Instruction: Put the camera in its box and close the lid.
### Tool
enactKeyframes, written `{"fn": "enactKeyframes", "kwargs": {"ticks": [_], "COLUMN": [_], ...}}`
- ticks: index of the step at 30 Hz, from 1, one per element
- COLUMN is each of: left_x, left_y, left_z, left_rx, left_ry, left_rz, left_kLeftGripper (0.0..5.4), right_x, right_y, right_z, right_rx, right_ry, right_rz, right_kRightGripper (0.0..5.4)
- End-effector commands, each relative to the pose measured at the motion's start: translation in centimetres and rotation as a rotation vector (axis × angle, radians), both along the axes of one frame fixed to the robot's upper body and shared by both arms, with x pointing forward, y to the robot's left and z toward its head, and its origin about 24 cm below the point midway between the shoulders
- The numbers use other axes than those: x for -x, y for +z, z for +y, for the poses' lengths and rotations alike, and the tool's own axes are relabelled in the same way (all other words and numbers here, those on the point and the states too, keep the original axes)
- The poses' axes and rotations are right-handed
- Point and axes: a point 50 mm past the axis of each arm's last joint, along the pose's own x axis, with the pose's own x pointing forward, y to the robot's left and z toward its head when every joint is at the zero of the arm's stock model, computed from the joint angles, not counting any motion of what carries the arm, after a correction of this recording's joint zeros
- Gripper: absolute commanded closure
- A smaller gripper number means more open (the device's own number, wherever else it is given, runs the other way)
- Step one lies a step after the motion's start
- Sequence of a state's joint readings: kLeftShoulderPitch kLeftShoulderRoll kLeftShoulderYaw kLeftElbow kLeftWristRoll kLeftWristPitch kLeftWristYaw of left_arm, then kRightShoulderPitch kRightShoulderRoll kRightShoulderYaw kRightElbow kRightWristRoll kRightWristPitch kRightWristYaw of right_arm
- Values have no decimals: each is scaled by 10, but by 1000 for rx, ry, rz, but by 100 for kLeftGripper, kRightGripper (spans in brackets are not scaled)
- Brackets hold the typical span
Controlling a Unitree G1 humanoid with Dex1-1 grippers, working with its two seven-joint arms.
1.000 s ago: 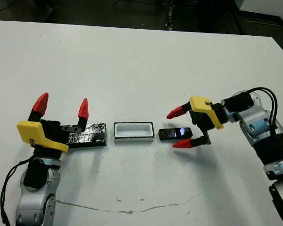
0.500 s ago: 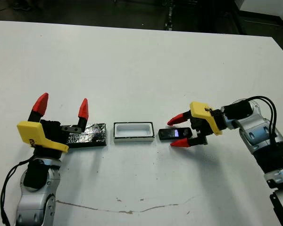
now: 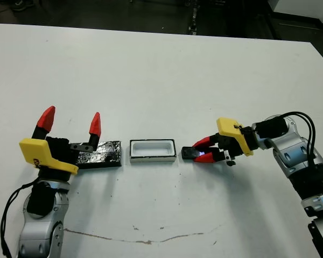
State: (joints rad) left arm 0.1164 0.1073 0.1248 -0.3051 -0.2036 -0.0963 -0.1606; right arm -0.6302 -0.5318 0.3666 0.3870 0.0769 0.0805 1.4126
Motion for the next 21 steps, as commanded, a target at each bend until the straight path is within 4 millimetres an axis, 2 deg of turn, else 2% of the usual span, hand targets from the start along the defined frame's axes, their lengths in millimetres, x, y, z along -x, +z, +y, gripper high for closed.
{"fn": "enactKeyframes", "kwargs": {"ticks": [1,6,10,16,21], "left_x": [1,1,1,1,1], "left_y": [-3,-3,-3,-4,-4], "left_z": [1,0,0,0,0], "left_rx": [4,2,1,7,3], "left_ry": [4,3,5,7,7], "left_rz": [11,13,13,17,16], "left_kLeftGripper": [0,0,0,0,0], "right_x": [-8,-18,-26,-38,-43], "right_y": [19,46,61,62,63], "right_z": [-11,-17,-12,4,28], "right_rx": [20,-19,-109,-243,-236], "right_ry": [-57,-116,-103,-61,-28], "right_rz": [0,-5,8,97,75], "right_kRightGripper": [374,374,374,374,374]}}
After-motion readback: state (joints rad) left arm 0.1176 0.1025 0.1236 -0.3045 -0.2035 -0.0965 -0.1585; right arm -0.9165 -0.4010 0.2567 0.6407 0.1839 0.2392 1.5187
